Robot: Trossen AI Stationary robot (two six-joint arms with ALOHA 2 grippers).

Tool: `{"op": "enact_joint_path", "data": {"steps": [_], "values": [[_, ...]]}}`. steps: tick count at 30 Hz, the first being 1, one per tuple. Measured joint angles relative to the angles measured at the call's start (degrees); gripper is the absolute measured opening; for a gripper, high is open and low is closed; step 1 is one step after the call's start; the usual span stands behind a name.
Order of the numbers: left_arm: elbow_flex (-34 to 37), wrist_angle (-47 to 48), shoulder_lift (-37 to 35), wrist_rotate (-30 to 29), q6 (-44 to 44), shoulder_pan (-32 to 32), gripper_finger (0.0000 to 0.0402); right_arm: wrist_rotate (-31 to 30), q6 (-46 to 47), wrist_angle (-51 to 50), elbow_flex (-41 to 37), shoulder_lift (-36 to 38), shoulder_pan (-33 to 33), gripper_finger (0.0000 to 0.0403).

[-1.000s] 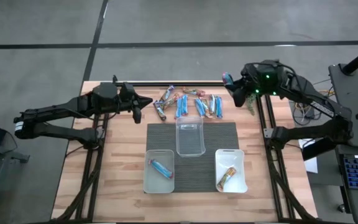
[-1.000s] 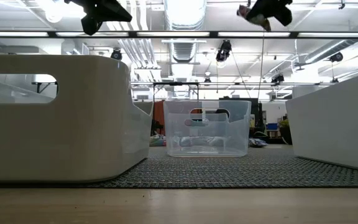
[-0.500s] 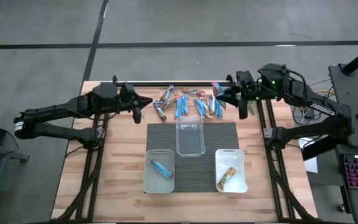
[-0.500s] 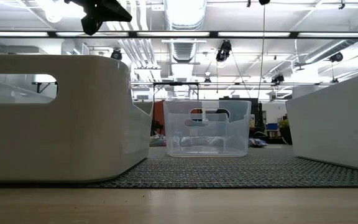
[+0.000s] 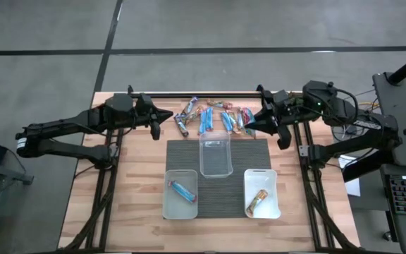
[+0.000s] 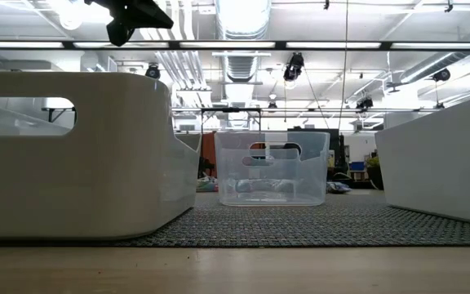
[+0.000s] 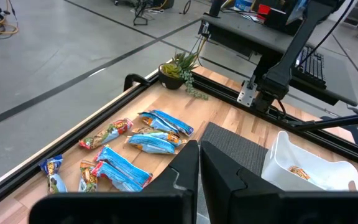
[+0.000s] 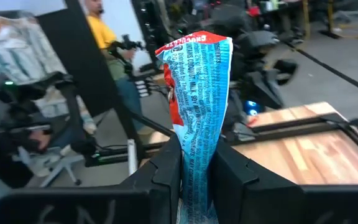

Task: Pick and place Granola Bars by type
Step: Put the red granola bar into the gray bin

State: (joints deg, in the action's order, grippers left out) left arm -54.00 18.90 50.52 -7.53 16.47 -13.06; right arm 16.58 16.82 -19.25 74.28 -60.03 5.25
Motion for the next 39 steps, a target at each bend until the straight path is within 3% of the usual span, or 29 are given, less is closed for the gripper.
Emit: {"op": "enact_joint_path", "data": {"steps": [13, 24, 30, 39], "values": [[0.0, 0.02, 0.02, 0.0, -0.01, 0.0, 0.0, -0.04, 0.48, 6.35, 0.0, -0.07, -6.23, 0.0059], [0.0, 0.02, 0.02, 0.32, -0.01, 0.0, 0.0, -0.07, 2.43, 8.13, 0.0, -0.52, -6.55, 0.0059], [0.0, 0.02, -0.03, 8.05, -1.43, 0.09, 0.0, -0.07, 2.71, 8.07, 0.0, -2.53, -6.54, 0.0059], [0.0, 1.14, -4.38, 14.92, -1.38, 0.04, 0.0, -0.01, 3.76, 7.23, 3.54, -7.63, -6.52, 0.0059]]}}
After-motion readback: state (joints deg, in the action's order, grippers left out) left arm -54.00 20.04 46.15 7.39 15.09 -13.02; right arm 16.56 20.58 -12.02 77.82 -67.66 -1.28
